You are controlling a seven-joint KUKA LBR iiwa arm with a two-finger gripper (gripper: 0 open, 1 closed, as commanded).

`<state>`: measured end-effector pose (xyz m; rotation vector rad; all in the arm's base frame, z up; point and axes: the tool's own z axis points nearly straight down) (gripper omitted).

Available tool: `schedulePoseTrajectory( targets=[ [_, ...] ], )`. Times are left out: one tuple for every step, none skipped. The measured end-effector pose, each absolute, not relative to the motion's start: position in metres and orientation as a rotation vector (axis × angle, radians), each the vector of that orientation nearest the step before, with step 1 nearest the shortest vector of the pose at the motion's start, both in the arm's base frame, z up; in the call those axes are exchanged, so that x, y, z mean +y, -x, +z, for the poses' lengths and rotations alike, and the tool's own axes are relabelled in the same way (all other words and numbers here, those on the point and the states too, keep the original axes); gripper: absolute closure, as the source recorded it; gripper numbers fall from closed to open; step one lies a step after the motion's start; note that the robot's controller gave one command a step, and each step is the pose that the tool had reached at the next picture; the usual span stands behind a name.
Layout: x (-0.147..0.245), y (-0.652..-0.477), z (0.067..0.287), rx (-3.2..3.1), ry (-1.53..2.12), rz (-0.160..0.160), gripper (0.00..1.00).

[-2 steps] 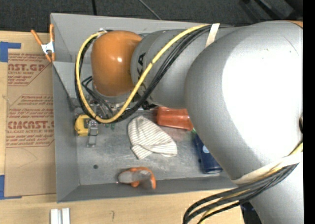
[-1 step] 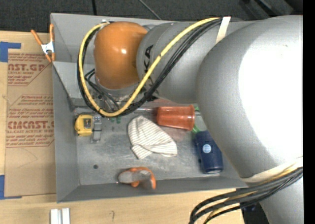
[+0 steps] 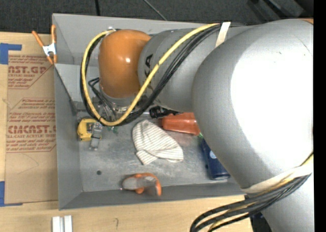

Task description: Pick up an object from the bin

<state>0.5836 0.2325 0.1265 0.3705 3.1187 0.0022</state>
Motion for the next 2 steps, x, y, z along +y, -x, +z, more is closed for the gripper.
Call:
schedulePoseTrajectory(
  targets=[
    [0.235, -0.588, 0.077, 3.13, -0.017, 0.005, 0.0],
    [0.237, -0.588, 0.064, 3.112, -0.303, 0.007, 1.0]
  ],
)
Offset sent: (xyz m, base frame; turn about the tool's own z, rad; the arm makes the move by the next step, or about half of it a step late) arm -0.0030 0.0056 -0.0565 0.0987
